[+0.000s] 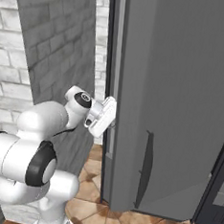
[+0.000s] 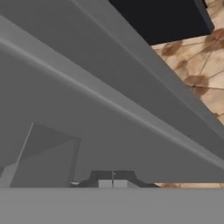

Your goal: Gather the sweet potato and bell pepper from the fridge and place them on a tray on the dining counter. Then gather the steaks from the fridge and place them on the other tray.

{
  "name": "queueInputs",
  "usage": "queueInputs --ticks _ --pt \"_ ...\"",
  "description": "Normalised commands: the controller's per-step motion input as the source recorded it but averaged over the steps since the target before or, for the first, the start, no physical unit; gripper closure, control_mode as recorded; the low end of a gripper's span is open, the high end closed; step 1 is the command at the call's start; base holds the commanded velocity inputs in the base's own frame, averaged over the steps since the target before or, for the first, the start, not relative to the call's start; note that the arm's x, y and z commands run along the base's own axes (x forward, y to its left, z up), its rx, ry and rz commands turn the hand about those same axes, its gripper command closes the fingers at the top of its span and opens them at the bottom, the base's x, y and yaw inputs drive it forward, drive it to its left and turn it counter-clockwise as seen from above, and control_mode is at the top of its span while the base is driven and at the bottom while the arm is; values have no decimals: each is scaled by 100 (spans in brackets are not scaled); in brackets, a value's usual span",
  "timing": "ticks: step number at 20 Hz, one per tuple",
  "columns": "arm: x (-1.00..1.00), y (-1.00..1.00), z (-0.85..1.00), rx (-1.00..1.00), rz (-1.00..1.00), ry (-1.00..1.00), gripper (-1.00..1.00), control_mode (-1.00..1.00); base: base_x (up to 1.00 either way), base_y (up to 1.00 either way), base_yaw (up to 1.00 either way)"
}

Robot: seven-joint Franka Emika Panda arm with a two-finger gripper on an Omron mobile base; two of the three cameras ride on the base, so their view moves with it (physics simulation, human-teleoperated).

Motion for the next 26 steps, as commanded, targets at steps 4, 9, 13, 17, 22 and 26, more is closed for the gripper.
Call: queueInputs --ticks 4,9,13,17,22,26 --pt "27 0 -1 -10 -7 -6 100 -100 0 0 0" --pt "26 -9 0 -4 -10 -5 100 -100 0 0 0" --pt "28 -23 0 0 -11 -8 100 -100 0 0 0" --pt "18 -34 0 0 -11 -10 100 -100 0 0 0" --pt "8 -36 0 0 -12 -10 100 -100 0 0 0" --pt "4 -40 0 -2 -12 -10 100 -100 0 0 0"
